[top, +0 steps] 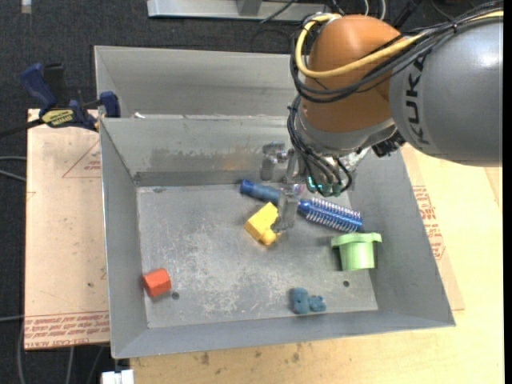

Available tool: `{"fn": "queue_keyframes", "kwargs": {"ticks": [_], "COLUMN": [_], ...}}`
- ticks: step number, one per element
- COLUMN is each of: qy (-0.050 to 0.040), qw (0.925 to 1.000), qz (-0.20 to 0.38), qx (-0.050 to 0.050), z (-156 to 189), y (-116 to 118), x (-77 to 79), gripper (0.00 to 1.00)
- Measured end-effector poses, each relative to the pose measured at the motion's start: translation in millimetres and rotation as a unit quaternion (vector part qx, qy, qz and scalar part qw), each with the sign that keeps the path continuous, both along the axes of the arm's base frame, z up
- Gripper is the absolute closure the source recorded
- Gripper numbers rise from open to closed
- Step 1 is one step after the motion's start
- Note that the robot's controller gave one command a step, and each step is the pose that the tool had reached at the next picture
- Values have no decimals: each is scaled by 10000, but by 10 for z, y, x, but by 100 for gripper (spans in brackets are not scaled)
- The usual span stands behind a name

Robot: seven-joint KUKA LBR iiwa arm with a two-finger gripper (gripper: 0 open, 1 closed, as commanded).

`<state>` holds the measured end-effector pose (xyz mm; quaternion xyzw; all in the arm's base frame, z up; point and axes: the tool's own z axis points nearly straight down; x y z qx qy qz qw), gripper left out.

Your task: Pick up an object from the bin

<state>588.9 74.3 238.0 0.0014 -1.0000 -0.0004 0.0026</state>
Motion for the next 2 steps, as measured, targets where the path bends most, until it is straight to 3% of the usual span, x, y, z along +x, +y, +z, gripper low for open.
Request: {"fn": "queue_keyframes", "kwargs": {"ticks": [1, 2], "qy": [-4, -17], "qw": [9971, 9550], "qz": [760, 2965], "qx": [-1, 14], "z": [-839, -1557], "y": [-210, -241], "x": [116, 327], "gripper": [0, 0]}}
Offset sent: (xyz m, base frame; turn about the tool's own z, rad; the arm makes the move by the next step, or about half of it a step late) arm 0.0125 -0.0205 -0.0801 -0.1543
